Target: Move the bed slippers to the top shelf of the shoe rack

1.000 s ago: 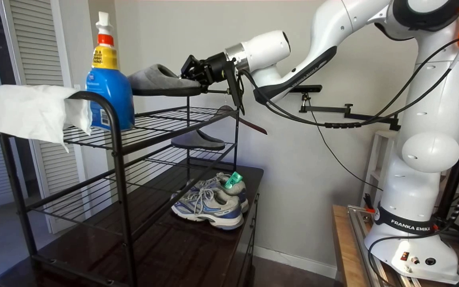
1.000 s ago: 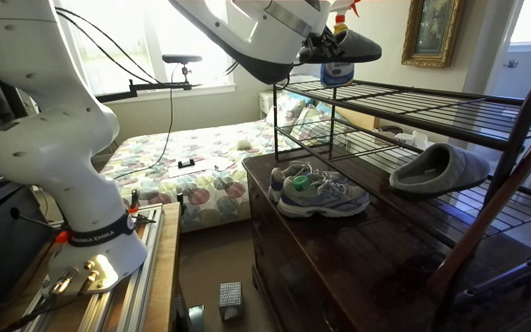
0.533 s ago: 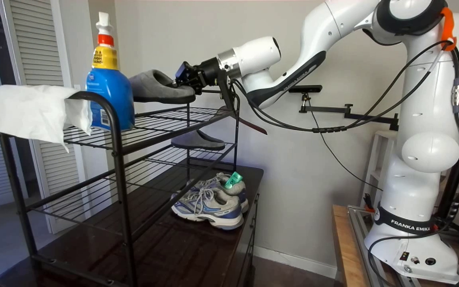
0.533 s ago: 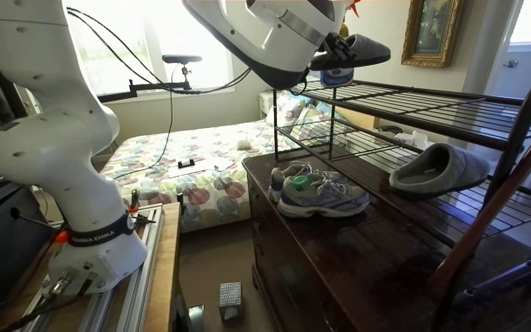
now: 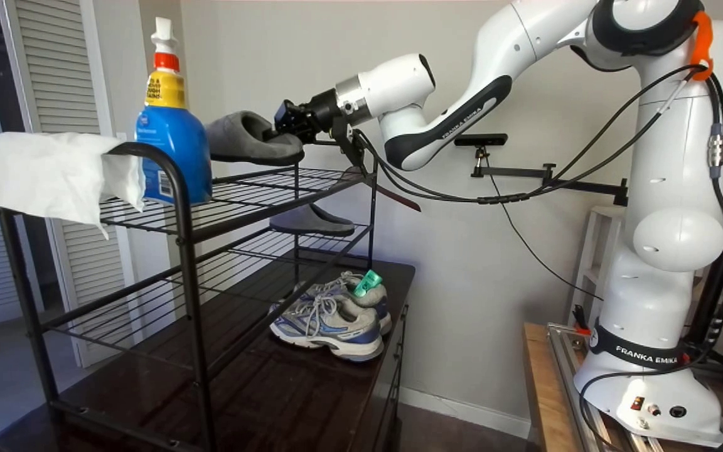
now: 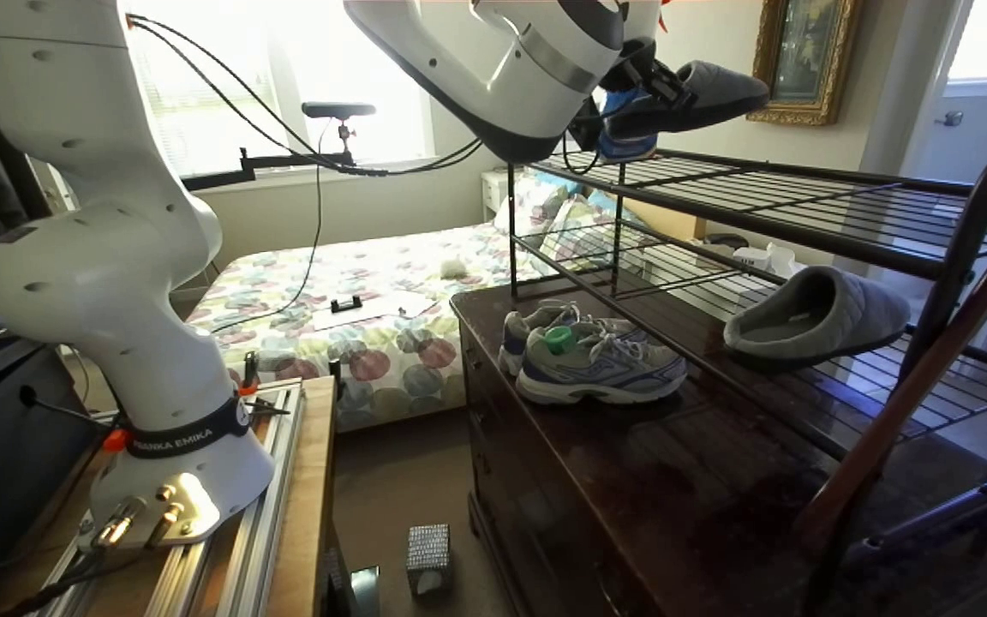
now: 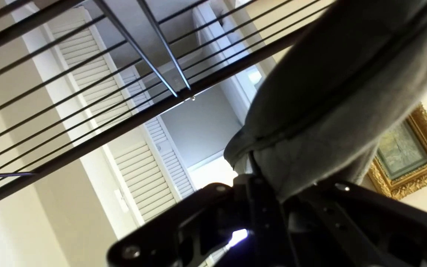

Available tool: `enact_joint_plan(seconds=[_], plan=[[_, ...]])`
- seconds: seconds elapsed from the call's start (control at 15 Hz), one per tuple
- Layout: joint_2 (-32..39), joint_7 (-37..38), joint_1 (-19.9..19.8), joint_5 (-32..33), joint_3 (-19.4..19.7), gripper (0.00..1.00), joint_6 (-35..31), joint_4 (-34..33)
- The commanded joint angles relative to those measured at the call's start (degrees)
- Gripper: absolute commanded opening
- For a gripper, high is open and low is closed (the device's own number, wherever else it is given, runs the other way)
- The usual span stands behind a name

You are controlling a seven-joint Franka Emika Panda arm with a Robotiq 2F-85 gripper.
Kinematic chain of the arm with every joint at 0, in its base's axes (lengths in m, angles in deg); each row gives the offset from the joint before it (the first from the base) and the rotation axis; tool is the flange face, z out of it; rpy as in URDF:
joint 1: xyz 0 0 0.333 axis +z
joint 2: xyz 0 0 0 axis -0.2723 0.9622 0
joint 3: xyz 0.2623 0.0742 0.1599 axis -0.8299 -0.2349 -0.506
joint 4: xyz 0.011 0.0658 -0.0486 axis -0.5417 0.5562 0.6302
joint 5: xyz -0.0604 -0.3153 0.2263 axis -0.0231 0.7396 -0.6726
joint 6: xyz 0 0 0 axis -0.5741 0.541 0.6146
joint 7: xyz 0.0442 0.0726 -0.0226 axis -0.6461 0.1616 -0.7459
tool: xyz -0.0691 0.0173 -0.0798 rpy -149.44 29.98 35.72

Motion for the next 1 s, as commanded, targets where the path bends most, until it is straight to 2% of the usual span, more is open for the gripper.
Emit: enact_joint_plan(seconds=[0.0, 0.6, 0.67, 0.73, 0.87, 0.93], plan=[[-0.6, -3.9, 1.2, -0.8, 0.3, 0.01, 3.8, 1.4], [-2.0, -6.3, 2.0, -0.4, 0.6, 0.01, 6.6, 3.9], [-2.4, -6.6, 2.1, -0.4, 0.6, 0.3, 7.0, 4.0], [-2.8, -6.8, 2.2, -0.3, 0.7, 0.32, 7.7, 4.0], [-3.9, -6.7, 2.2, 0.0, 0.6, 0.44, 9.2, 4.0], [-5.0, -15.7, 5.6, -9.3, 3.4, 0.52, 9.5, 6.4]])
